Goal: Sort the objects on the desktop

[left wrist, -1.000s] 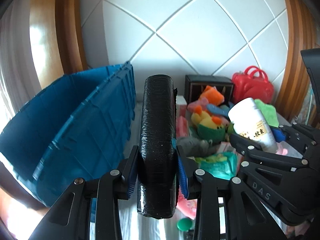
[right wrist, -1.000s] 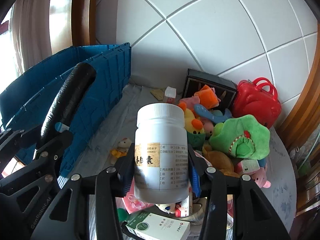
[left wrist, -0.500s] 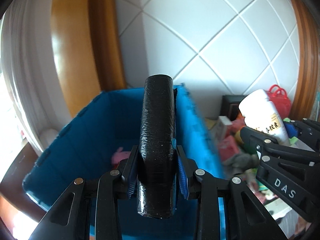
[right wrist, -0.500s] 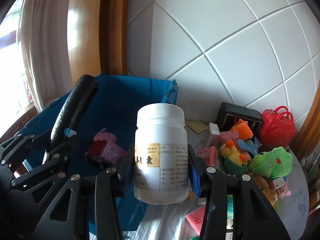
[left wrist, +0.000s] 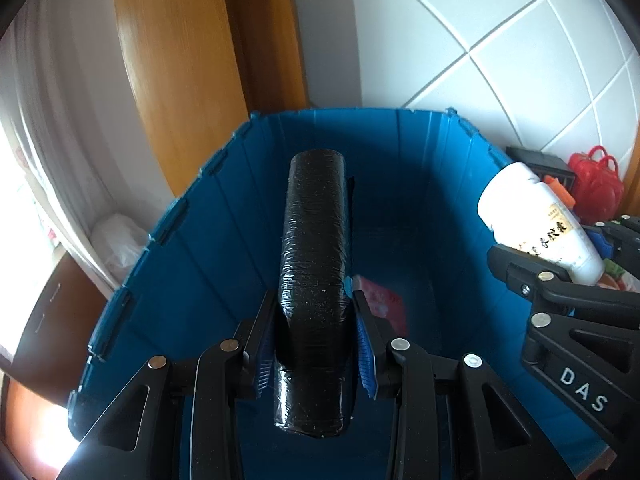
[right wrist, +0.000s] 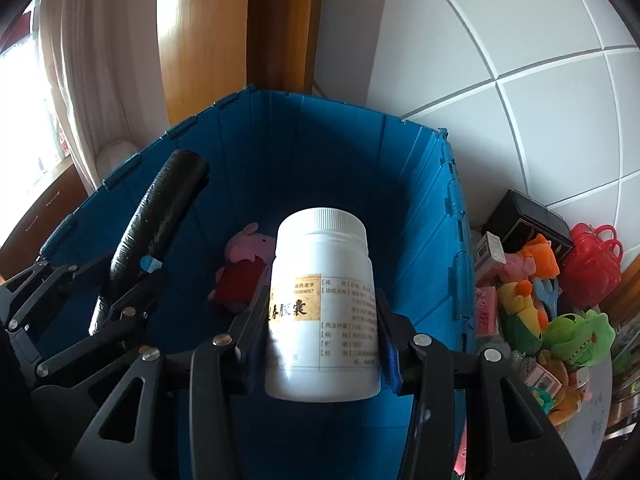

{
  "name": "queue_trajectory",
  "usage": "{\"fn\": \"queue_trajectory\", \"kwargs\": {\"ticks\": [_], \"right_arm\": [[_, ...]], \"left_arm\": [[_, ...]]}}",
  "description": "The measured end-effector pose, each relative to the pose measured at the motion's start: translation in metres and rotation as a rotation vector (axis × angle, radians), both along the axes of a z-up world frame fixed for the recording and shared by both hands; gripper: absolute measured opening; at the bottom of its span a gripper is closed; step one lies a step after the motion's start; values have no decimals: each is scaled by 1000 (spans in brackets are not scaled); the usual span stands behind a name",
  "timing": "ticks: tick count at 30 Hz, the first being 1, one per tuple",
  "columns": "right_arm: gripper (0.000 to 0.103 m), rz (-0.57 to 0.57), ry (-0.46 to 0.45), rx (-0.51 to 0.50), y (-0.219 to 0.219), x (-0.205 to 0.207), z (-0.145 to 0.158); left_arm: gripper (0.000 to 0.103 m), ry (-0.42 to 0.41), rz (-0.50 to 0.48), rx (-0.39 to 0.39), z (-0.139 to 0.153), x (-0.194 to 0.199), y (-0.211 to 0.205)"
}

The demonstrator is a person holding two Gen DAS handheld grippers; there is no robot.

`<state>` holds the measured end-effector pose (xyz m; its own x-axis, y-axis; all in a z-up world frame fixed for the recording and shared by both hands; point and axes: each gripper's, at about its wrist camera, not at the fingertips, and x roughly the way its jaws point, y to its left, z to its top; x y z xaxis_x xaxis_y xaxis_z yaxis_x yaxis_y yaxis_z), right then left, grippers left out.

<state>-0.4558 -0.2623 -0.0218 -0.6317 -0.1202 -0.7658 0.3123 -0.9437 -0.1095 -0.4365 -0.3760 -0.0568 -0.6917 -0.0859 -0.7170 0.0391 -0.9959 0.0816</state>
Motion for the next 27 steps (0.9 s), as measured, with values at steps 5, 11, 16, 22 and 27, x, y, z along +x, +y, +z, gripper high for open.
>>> {"fn": "queue_trajectory", "kwargs": {"ticks": [5, 11, 16, 22, 27], "right_arm": [[46, -2, -58, 16, -1, -7, -24], [45, -8, -77, 28, -5, -5, -34], [46, -25, -71, 31, -6, 0, -32], [60, -46, -49, 40, -5, 7, -26], [64, -57, -35, 41, -1, 12, -23]], "left_arm": [[34, -50, -10, 42, -13, -5, -2], [39, -46, -10, 28, -12, 5, 1], [57, -14, -7, 13, -5, 18, 1], [58, -21, -11, 18, -7, 25, 0], [58, -22, -11, 19, -9, 32, -1]]}}
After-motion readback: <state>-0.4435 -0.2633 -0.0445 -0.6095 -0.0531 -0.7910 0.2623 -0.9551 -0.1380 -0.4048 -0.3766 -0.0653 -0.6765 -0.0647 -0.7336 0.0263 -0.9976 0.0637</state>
